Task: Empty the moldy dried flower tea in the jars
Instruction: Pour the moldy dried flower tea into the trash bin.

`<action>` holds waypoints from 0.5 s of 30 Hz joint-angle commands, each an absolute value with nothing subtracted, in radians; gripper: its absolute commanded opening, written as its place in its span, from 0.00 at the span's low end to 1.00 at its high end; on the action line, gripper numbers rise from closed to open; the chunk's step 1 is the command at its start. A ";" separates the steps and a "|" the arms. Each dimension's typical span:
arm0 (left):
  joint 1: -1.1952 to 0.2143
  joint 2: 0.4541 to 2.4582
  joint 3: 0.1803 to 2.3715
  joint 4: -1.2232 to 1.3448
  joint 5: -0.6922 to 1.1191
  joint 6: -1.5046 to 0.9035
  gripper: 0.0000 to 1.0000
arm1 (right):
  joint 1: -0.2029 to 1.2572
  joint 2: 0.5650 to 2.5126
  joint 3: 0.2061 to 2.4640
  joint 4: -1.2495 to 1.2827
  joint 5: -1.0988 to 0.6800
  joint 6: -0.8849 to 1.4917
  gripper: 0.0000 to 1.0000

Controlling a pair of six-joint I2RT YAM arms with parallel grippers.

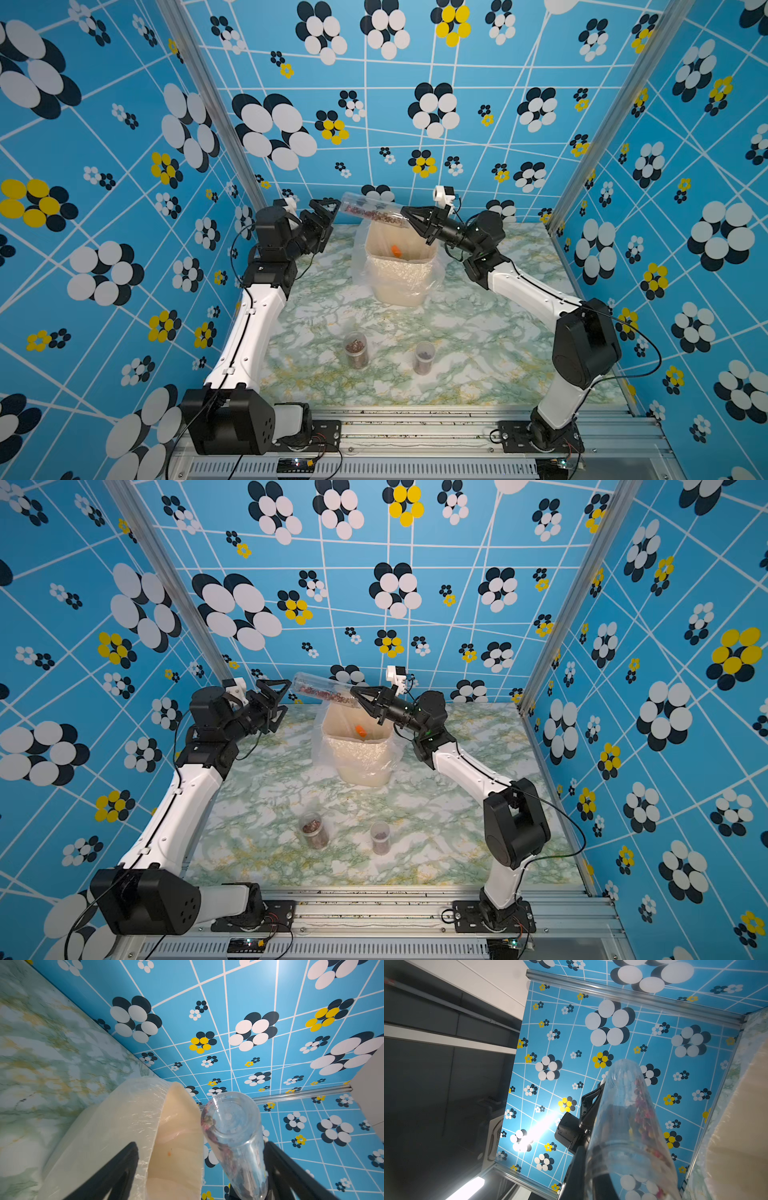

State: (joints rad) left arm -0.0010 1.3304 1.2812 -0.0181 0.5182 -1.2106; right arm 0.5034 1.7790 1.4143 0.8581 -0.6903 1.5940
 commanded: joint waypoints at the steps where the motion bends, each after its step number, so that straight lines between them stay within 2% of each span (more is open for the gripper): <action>1: 0.003 1.356 1.264 0.103 0.574 -1.341 0.97 | 0.514 1.776 1.411 0.920 -0.695 1.605 0.00; 9: -0.021 1.412 1.272 0.163 0.570 -1.380 0.95 | 0.533 1.810 1.442 0.920 -0.700 1.618 0.00; 15: -0.038 1.462 1.298 0.213 0.556 -1.387 0.85 | 0.544 1.821 1.446 0.919 -0.699 1.620 0.00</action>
